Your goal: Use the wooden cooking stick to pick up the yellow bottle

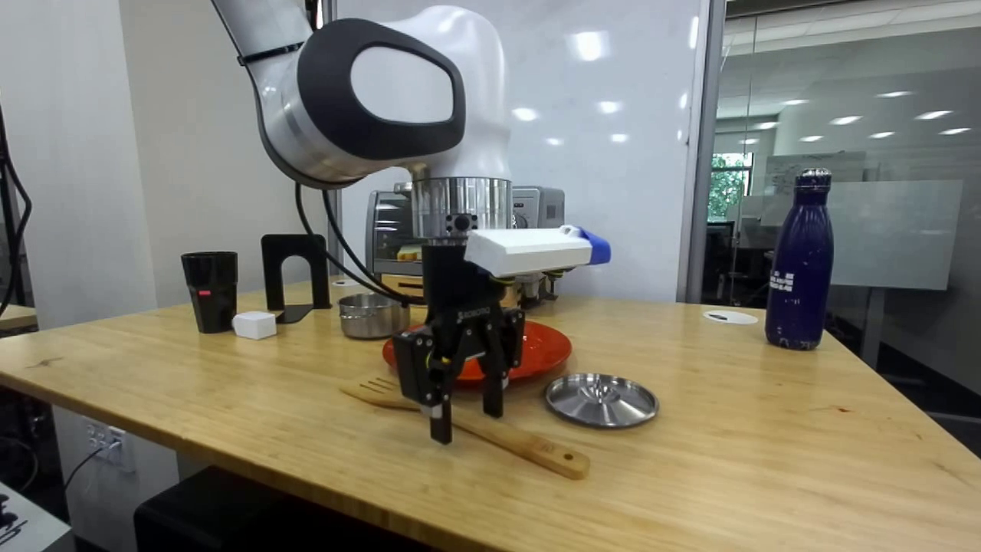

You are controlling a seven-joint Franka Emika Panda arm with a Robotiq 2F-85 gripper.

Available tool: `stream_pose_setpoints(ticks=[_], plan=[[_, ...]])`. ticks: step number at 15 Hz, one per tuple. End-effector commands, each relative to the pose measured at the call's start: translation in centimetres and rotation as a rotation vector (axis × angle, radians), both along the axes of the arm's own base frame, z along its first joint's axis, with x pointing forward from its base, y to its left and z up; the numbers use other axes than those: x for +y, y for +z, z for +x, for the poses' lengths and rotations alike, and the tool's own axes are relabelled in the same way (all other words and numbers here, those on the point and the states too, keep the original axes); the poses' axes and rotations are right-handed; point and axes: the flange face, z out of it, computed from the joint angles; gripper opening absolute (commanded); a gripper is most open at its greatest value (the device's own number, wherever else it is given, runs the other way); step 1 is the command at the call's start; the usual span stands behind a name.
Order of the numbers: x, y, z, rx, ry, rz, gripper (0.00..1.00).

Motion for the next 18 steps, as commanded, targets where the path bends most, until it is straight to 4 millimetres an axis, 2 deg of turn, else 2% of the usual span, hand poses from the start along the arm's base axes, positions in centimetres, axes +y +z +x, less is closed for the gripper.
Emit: stream_pose_setpoints(ticks=[1,6,8,9,14,15,16,18], plan=[[0.9,1.0,-1.1,-0.006,0.003,0.004,0.38],[0.6,1.4,-2.8,-0.032,-0.004,-0.002,0.02],[0.2,2.2,-3.0,-0.049,-0.015,-0.007,0.03],[0.0,2.4,-3.2,-0.055,-0.021,-0.007,0.0],[-0.5,3.5,-3.4,-0.074,-0.045,-0.012,0.0],[-0.6,3.6,-3.3,-0.075,-0.048,-0.011,0.26],[-0.6,3.6,-3.3,-0.075,-0.051,-0.011,0.28],[-0.7,3.3,-3.3,-0.071,-0.061,-0.012,0.41]])
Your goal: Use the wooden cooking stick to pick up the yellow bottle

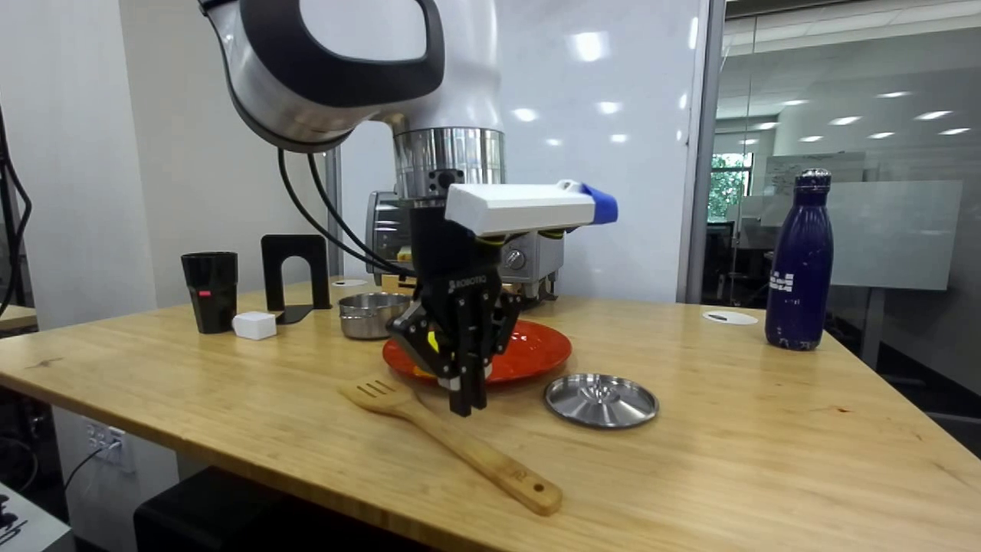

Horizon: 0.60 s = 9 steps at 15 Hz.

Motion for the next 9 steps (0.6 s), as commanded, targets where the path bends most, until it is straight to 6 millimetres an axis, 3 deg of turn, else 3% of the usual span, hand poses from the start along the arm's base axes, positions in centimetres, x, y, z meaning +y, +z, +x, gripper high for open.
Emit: stream_pose_setpoints(ticks=[1,8,9], plan=[[0.1,-0.2,-0.5,-0.005,-0.013,-0.001,0.47],[0.3,-1.8,-0.8,0.009,-0.05,0.003,0.97],[0.3,-2.1,-0.9,0.013,-0.055,0.005,0.99]])
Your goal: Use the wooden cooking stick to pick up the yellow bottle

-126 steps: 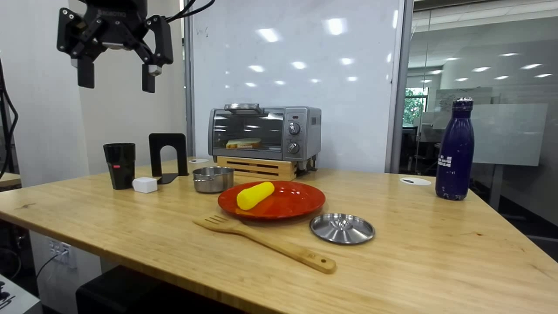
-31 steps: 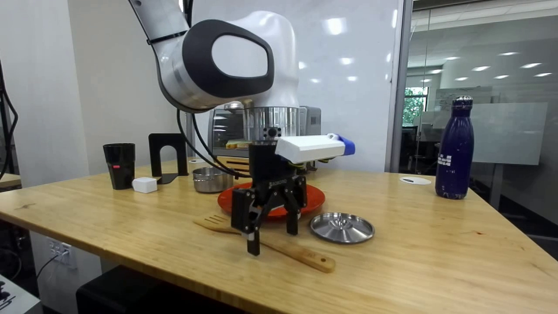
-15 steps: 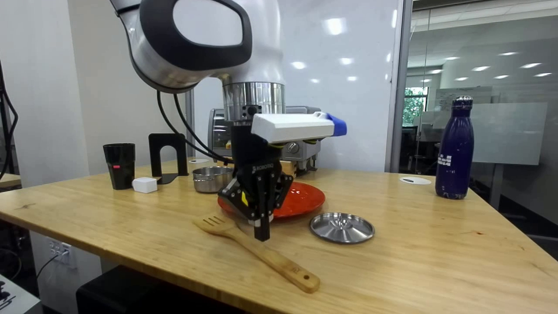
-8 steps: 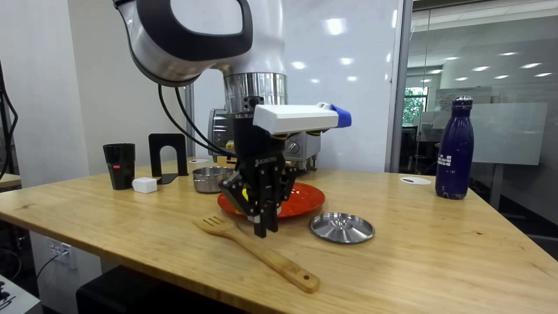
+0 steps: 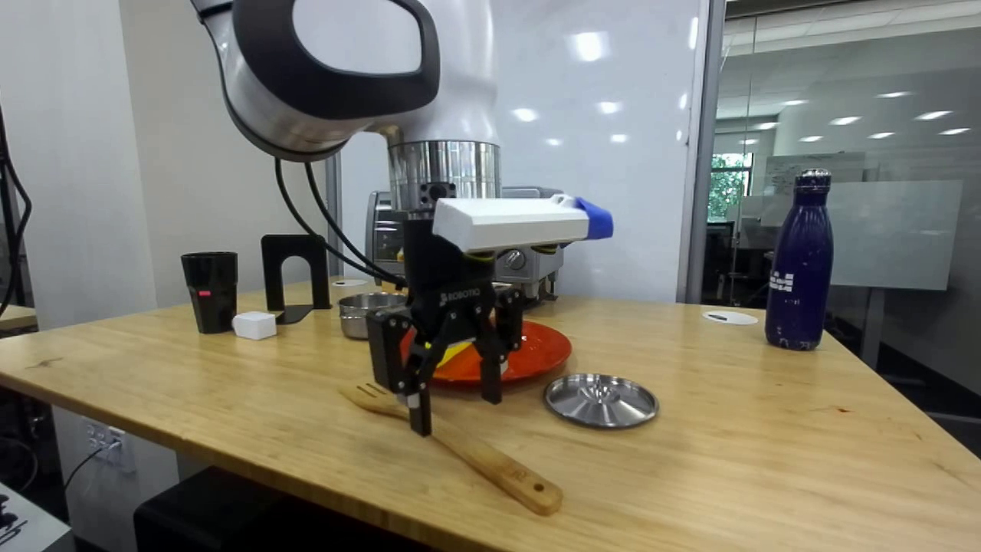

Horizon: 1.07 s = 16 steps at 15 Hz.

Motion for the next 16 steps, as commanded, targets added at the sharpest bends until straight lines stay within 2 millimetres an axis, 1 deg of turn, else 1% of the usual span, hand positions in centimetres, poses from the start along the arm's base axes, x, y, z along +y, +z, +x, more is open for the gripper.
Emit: stream_pose_setpoints(ticks=[1,5,6,7,8,9,10,12,16], plan=[[0.1,-1.3,-0.4,-0.002,-0.029,-0.005,1.0],[-0.1,-2.2,-0.5,0.009,-0.049,-0.008,1.0],[-0.2,-2.3,-0.6,0.008,-0.052,-0.008,0.75],[-0.2,-2.4,-0.6,0.006,-0.052,-0.01,0.74],[-0.3,-2.5,-0.7,0.005,-0.053,-0.01,0.68],[-0.3,-2.6,-0.8,0.006,-0.054,-0.011,0.6],[-0.3,-2.6,-0.8,0.005,-0.056,-0.01,0.53],[-0.5,-2.3,-1.0,-0.003,-0.056,-0.011,0.38],[-0.8,-1.9,-1.1,-0.02,-0.066,-0.016,0.1]])
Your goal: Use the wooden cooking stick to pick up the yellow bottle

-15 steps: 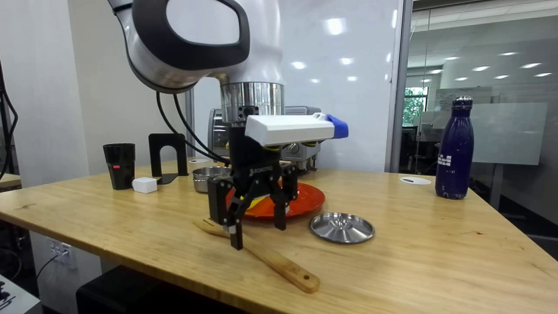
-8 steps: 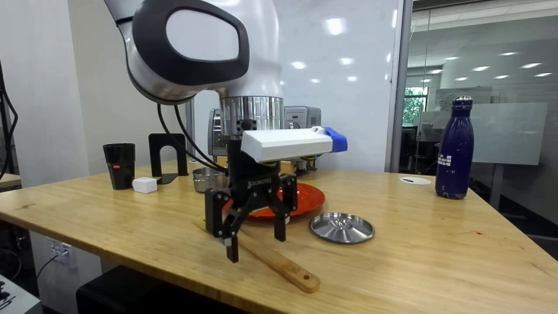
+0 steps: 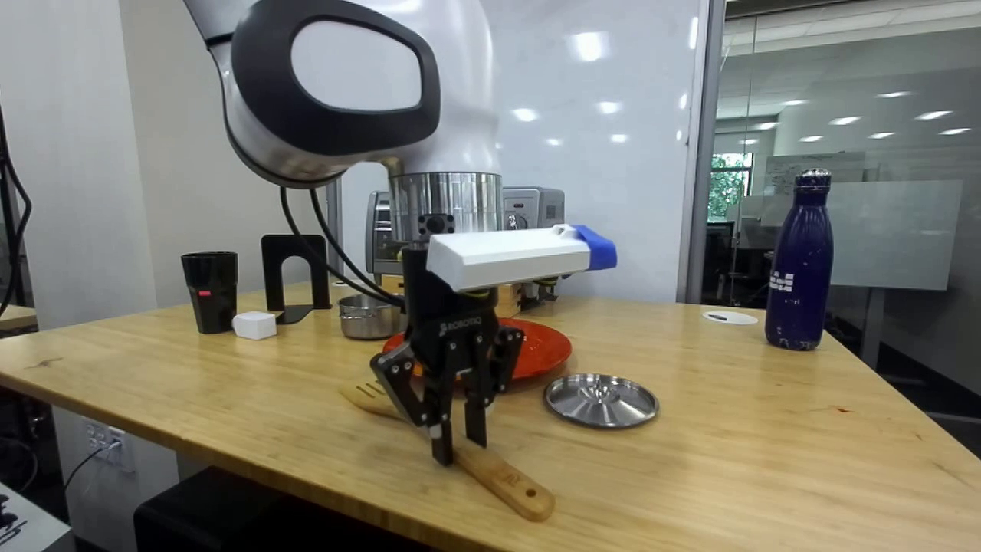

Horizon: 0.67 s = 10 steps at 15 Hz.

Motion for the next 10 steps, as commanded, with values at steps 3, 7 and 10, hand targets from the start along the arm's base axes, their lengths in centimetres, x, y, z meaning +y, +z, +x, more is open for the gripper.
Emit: stream_pose_setpoints(ticks=[3,7,10], plan=[[-0.3,1.3,-0.8,-0.01,-0.013,0.005,0.06],[0.9,3.5,-1.6,0.133,0.106,0.062,0.06],[3.2,6.0,-2.6,0.277,0.196,0.116,0.06]])
